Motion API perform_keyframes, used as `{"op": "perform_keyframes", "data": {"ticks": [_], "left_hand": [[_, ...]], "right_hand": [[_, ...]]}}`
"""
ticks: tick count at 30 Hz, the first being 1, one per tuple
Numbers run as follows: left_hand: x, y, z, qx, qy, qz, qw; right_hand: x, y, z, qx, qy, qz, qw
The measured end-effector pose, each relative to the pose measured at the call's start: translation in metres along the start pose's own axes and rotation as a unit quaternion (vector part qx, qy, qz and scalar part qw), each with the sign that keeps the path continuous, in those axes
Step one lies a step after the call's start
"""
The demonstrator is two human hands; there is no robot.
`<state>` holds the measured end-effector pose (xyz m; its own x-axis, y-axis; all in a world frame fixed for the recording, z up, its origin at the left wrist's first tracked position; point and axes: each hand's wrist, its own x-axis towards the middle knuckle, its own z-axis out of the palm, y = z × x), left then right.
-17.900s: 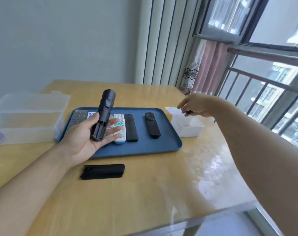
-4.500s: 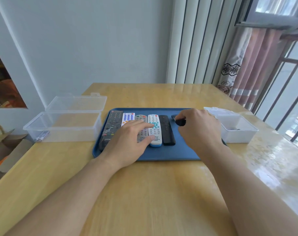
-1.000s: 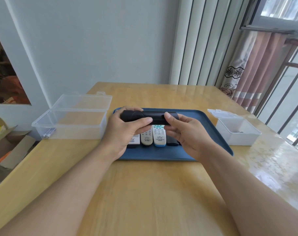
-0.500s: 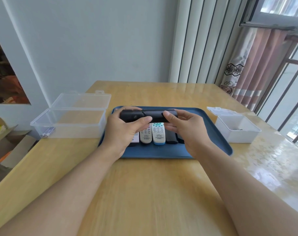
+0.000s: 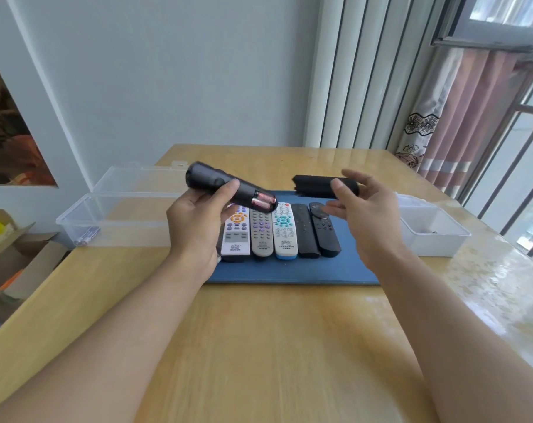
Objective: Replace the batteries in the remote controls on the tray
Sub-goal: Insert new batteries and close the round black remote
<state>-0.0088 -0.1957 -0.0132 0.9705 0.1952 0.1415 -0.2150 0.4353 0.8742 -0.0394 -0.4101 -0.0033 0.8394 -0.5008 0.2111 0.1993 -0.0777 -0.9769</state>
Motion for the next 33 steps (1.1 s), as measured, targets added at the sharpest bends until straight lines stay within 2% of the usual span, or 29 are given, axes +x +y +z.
{"op": "perform_keyframes", "data": {"ticks": [3, 5, 7, 11, 13, 18, 20, 22, 24, 25, 27, 28, 30, 33], "left_hand": [[-0.002, 0.002, 0.001, -0.011, 0.000, -0.038, 0.999], [-0.004, 0.002, 0.001, -0.005, -0.006, -0.066, 0.998], [-0.006, 0.001, 0.003, 0.008, -0.026, -0.085, 0.996], [-0.013, 0.002, 0.006, 0.038, -0.065, -0.107, 0.991], [-0.016, 0.003, 0.008, 0.043, -0.079, -0.111, 0.990], [-0.018, 0.002, 0.008, 0.056, -0.085, -0.114, 0.988], [-0.017, 0.001, 0.008, 0.063, -0.088, -0.112, 0.988], [-0.016, 0.000, 0.008, 0.064, -0.090, -0.109, 0.988], [-0.016, -0.002, 0.008, 0.077, -0.085, -0.095, 0.989], [-0.016, -0.002, 0.008, 0.082, -0.079, -0.085, 0.990], [-0.015, -0.003, 0.008, 0.078, -0.070, -0.067, 0.992], [-0.015, -0.002, 0.008, 0.076, -0.068, -0.061, 0.993], [-0.014, -0.001, 0.007, 0.080, -0.075, -0.056, 0.992], [-0.013, -0.002, 0.006, 0.091, -0.124, -0.080, 0.985]], "right_hand": [[0.002, -0.002, -0.010, -0.100, 0.041, -0.052, 0.993], [0.006, 0.002, -0.016, -0.227, 0.062, -0.105, 0.966], [0.011, 0.007, -0.023, -0.372, 0.058, -0.122, 0.918], [0.012, 0.012, -0.033, -0.605, -0.035, -0.015, 0.795], [0.010, 0.013, -0.033, -0.647, -0.077, 0.015, 0.758], [0.008, 0.011, -0.031, -0.680, -0.091, 0.021, 0.728], [0.006, 0.008, -0.028, -0.656, -0.059, -0.012, 0.752], [0.000, 0.001, -0.020, -0.557, -0.037, -0.067, 0.827], [-0.012, -0.007, -0.005, -0.402, -0.109, -0.068, 0.907], [-0.020, -0.011, 0.003, -0.333, -0.174, -0.043, 0.926], [-0.033, -0.012, 0.015, -0.245, -0.290, 0.003, 0.925], [-0.036, -0.010, 0.018, -0.218, -0.325, 0.013, 0.920], [-0.039, -0.006, 0.021, -0.183, -0.347, 0.014, 0.920], [-0.041, -0.003, 0.023, -0.134, -0.327, 0.021, 0.935]]}}
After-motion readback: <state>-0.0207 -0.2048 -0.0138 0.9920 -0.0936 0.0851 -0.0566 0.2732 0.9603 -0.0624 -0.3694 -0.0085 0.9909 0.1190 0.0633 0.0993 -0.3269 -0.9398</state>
